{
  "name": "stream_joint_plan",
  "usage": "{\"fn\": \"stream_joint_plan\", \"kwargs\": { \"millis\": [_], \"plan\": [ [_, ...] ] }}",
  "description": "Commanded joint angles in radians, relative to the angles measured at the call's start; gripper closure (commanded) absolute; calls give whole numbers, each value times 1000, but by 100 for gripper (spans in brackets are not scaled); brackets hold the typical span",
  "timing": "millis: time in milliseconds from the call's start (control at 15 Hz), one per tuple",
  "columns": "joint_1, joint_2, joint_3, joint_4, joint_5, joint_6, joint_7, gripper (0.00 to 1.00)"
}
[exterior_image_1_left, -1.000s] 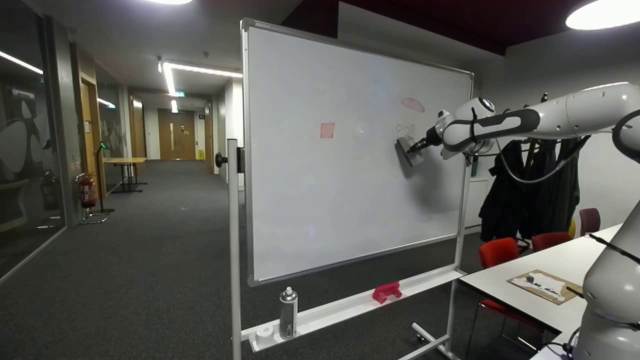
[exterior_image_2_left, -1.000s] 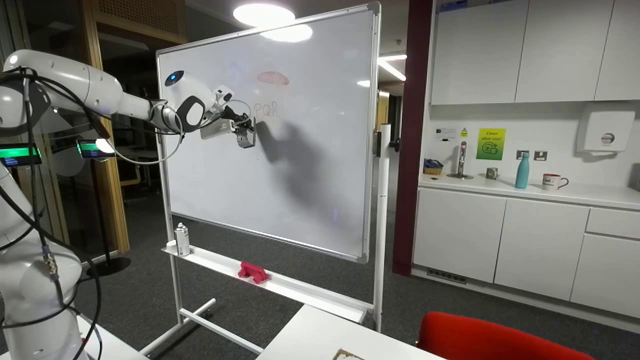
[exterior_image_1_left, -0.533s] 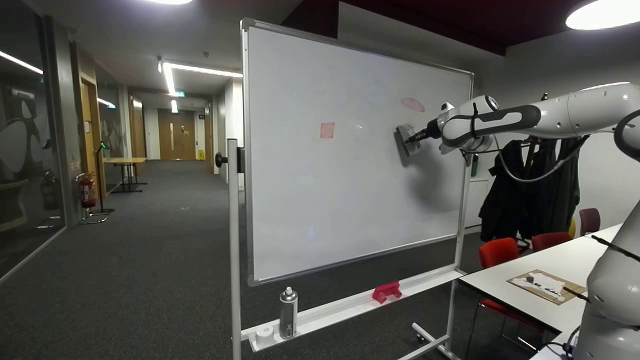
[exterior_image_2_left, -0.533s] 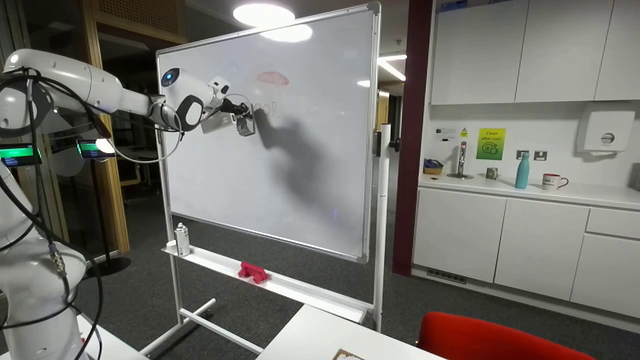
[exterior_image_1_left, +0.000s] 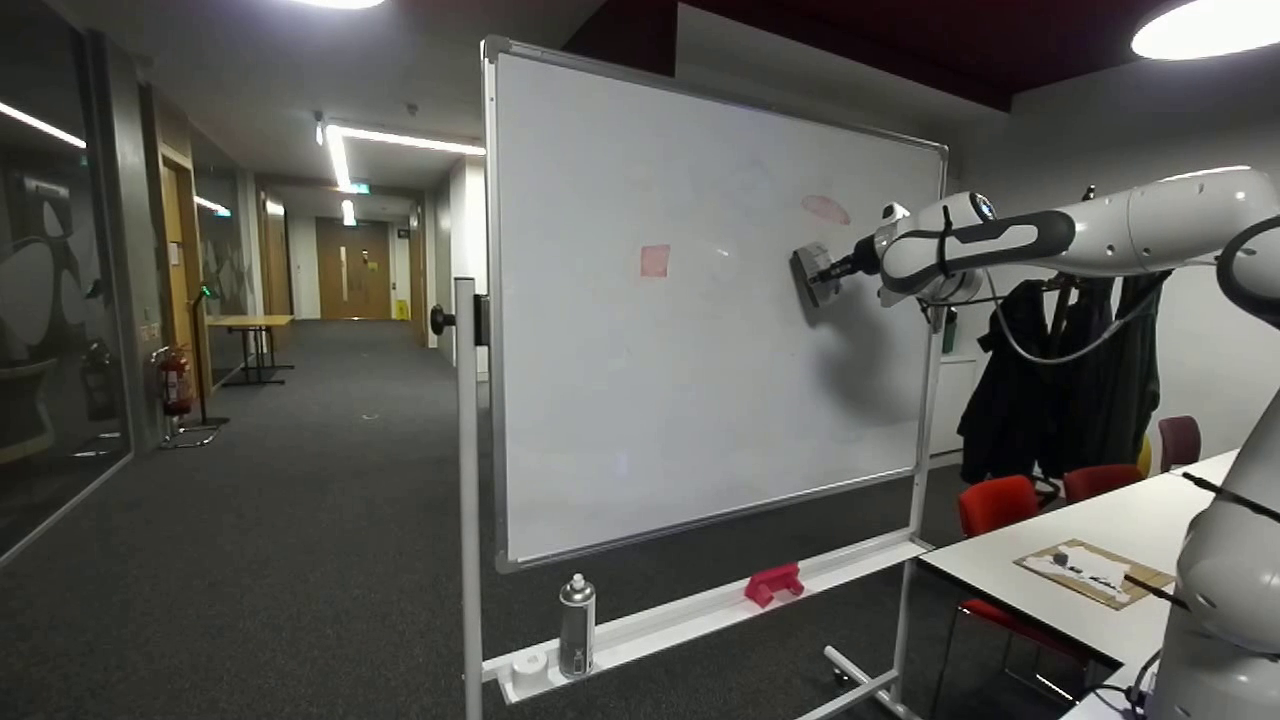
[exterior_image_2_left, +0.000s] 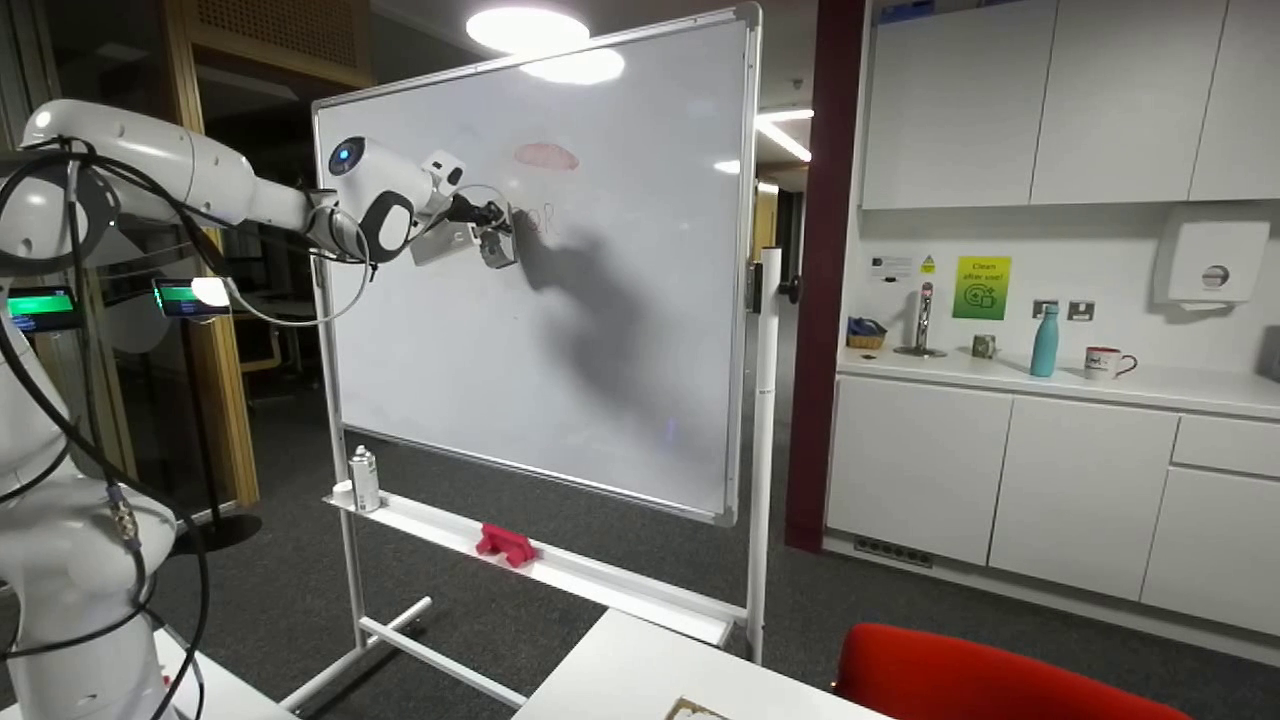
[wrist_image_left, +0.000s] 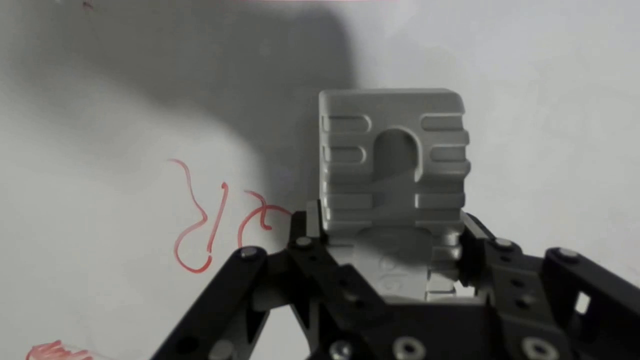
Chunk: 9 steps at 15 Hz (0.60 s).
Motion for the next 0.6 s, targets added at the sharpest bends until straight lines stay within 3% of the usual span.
{"fn": "stream_joint_plan", "kwargs": {
  "millis": [0,67,533],
  "plan": [
    [0,0,0,0,0,0,0,40],
    [0,0,1,0,0,0,0,65],
    [194,54,-132,25,122,147,-147,65]
  ]
}}
